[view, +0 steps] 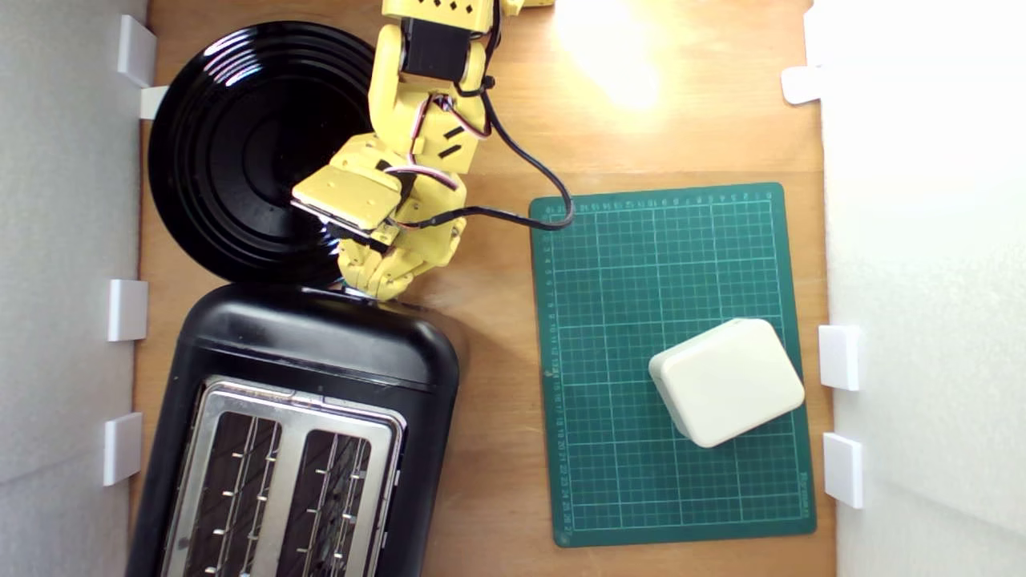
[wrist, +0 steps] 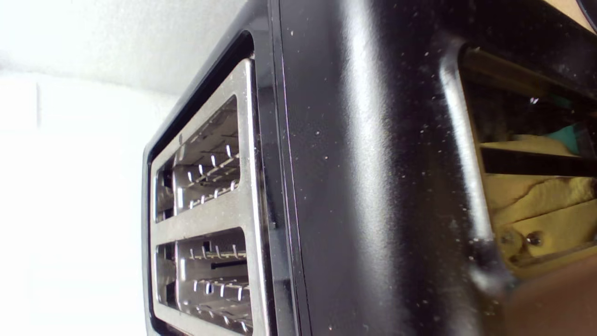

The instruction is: Start toaster

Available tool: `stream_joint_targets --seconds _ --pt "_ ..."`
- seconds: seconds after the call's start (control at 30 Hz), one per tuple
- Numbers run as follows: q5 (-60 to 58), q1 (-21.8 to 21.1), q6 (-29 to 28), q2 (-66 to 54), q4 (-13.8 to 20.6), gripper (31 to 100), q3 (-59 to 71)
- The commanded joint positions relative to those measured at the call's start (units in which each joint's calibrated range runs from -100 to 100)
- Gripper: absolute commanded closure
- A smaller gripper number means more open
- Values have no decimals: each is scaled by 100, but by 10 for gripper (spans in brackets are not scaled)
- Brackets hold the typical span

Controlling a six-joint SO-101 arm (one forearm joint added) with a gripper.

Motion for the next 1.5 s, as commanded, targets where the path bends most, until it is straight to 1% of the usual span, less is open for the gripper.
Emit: stream_joint_targets --seconds 0.0,0.17,0.27,0.37,0.47,0.67,0.7,0.83,1.23,1.33,1.47 --pt "-409 157 6 888 41 989 235" --pt "-443 165 6 896 41 989 435" --pt "-760 165 11 896 41 989 672" --pt "-786 165 11 896 50 989 690" --pt "-786 165 -20 888 200 989 699" --pt "-726 173 -20 771 107 989 535" --pt "-640 173 -26 738 107 989 454" --pt "11 125 6 696 -118 989 -19" --pt "1167 77 -26 671 -128 989 -1118" --pt "1270 77 0 671 -240 989 -1382" --pt "1270 77 0 663 -240 989 -1482"
